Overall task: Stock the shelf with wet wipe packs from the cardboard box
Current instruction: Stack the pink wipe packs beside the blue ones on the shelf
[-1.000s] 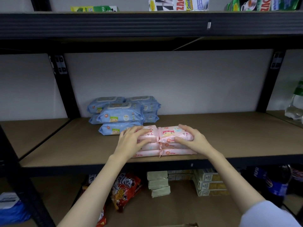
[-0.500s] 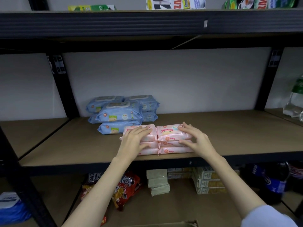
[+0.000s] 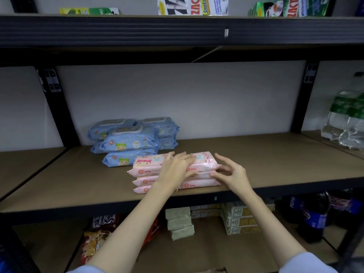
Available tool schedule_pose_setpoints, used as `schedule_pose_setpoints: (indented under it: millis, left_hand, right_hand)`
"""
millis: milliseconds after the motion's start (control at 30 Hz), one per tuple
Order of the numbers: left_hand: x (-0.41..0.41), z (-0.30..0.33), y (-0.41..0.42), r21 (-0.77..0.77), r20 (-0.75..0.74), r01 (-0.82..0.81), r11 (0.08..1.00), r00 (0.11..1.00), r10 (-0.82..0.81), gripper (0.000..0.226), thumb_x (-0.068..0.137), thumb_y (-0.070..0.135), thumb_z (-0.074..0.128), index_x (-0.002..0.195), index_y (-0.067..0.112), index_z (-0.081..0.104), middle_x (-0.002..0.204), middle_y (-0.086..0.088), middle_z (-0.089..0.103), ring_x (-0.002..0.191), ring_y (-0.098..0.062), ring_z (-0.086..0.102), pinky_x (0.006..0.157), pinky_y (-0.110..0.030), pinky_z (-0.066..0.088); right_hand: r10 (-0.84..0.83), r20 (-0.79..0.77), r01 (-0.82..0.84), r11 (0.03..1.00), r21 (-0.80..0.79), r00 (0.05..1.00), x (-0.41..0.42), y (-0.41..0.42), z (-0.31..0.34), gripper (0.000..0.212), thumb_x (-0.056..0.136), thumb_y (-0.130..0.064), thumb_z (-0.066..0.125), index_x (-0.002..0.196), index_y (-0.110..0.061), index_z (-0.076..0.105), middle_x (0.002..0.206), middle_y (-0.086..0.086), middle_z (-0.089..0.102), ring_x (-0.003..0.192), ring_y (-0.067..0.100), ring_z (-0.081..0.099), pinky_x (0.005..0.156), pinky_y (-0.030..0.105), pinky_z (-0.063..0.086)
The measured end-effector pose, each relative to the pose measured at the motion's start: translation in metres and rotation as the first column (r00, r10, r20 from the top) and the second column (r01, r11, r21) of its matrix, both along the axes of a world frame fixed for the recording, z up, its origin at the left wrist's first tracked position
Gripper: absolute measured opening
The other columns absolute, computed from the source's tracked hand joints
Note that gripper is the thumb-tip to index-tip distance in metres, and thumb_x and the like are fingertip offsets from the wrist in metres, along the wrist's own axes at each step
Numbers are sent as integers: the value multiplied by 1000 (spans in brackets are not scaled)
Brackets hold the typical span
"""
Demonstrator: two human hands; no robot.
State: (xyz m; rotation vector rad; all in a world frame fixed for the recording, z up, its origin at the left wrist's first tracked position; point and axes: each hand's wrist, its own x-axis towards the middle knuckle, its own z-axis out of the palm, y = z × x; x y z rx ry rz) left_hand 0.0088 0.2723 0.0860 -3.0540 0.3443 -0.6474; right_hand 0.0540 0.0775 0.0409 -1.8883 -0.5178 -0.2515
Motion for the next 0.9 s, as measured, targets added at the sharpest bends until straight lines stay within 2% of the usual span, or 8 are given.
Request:
schedule_pose_setpoints:
  millis: [200, 367, 433, 500, 600, 733, 833, 900]
  left_hand:
    - [8, 3, 5, -122, -20, 45, 991, 999, -48, 49, 86, 44, 56, 131, 26, 51, 138, 6, 51, 127, -11, 44, 112, -29, 14]
    - [6, 1, 3, -113, 14, 42, 993, 999, -40, 50, 87, 44, 53, 133, 27, 48, 140, 7, 48, 129, -9, 42, 112, -28, 14]
    - [3, -1, 6, -58, 36, 30, 998, 999, -27, 51, 88, 49, 49, 135, 30, 45, 144, 9, 42, 133, -8, 37, 113, -30, 11]
    - [-6, -3, 13, -46, 76, 2, 999, 997, 1, 56, 87, 55, 45, 138, 31, 40, 149, 8, 35, 138, -10, 30, 114, -33, 7]
    - [-24, -5, 36, -125, 121, -71, 990, 989, 86, 71, 80, 66, 35, 141, 28, 35, 152, 4, 28, 141, -13, 24, 115, -37, 7]
    - [-38, -7, 67, -117, 10, -192, 974, 981, 195, 65, 86, 59, 40, 144, 35, 24, 156, 4, 15, 144, -14, 11, 115, -37, 5]
    - [-38, -9, 76, -68, -28, -193, 979, 981, 191, 61, 89, 55, 38, 144, 39, 18, 156, 5, 16, 145, -14, 11, 115, -35, 9]
    - [-36, -13, 74, -61, 9, -191, 980, 981, 191, 58, 91, 53, 38, 144, 37, 22, 154, 4, 23, 143, -16, 17, 113, -34, 14]
  right_hand:
    - [12, 43, -13, 999, 34, 999, 5, 1, -3, 54, 71, -15, 79, 120, -28, 60, 90, -8, 70, 87, -11, 63, 77, 7, 48]
    - [-3, 61, -1, 998, 70, 998, 0, 4, -3, 60, 74, -16, 76, 126, -32, 51, 87, -16, 67, 88, -13, 61, 80, 6, 47]
    - [19, 62, -22, 998, 51, 998, -3, 4, -4, 66, 75, -20, 76, 129, -38, 44, 96, -12, 65, 94, -7, 61, 86, 10, 46]
    - [30, 81, -26, 998, -50, 996, -3, 1, -4, 73, 74, -29, 76, 135, -41, 37, 119, -8, 57, 109, 1, 54, 97, 23, 44]
    - [-39, 243, 126, 928, -351, 969, -1, 2, 1, 73, 77, -48, 68, 140, -42, 31, 149, -3, 30, 136, 15, 29, 110, 44, 24]
    - [33, 488, 272, 795, -541, 872, -1, 20, 20, 69, 81, -63, 51, 142, -38, 30, 156, 1, 18, 144, 21, 13, 113, 48, 12]
    - [129, 472, 283, 655, -701, 872, 0, 37, 33, 80, 73, -76, 19, 145, -40, 20, 157, 2, 12, 145, 23, 8, 114, 50, 10]
    - [182, 415, 252, 562, -787, 891, 1, 46, 35, 79, 74, -72, 12, 145, -39, 18, 157, 0, 12, 145, 23, 10, 114, 47, 13]
